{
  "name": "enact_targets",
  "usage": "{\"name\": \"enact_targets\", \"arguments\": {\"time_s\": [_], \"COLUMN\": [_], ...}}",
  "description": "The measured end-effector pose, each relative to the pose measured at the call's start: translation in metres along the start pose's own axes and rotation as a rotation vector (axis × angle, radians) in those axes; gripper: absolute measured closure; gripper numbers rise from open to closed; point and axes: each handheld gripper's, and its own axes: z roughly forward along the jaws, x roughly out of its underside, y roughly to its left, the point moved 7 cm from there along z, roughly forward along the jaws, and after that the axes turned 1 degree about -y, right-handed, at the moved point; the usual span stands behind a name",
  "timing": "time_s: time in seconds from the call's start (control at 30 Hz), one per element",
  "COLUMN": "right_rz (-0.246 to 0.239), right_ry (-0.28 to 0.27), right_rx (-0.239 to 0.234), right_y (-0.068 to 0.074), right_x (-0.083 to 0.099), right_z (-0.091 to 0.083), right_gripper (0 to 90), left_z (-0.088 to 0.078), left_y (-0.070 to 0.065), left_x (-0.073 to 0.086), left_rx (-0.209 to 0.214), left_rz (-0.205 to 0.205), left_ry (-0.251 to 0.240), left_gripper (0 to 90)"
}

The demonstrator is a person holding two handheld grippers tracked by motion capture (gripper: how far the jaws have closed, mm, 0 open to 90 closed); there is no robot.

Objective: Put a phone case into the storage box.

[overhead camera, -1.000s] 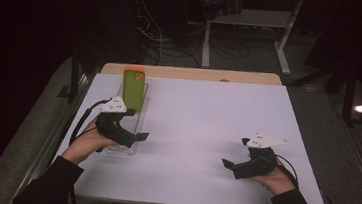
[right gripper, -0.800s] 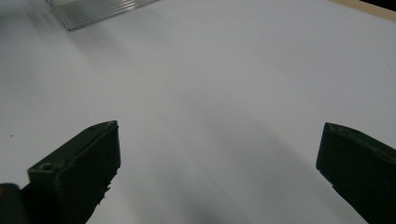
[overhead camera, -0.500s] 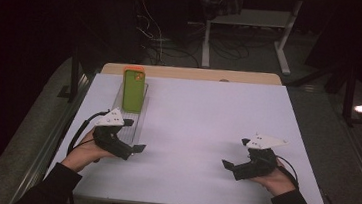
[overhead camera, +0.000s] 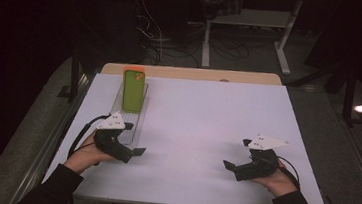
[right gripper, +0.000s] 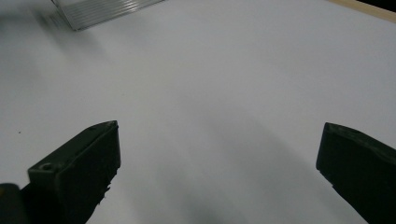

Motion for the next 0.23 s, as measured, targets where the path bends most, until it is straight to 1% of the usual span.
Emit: {"name": "enact_targets", "arguments": {"time_s": [0.23], "right_rz": [0.003], "right_ry": [-0.003], "right_rx": [0.002], "right_y": [-0.0005], "right_x": [0.0002], "right_z": [-0.0007], "right_gripper": [0.0], "left_z": [-0.0004], "left_y": [-0.0001], "left_x": [0.0000], "left_rx": [0.002], "left_rz": [-0.001], "left_ry": [0.002], "left_gripper": [0.0]}}
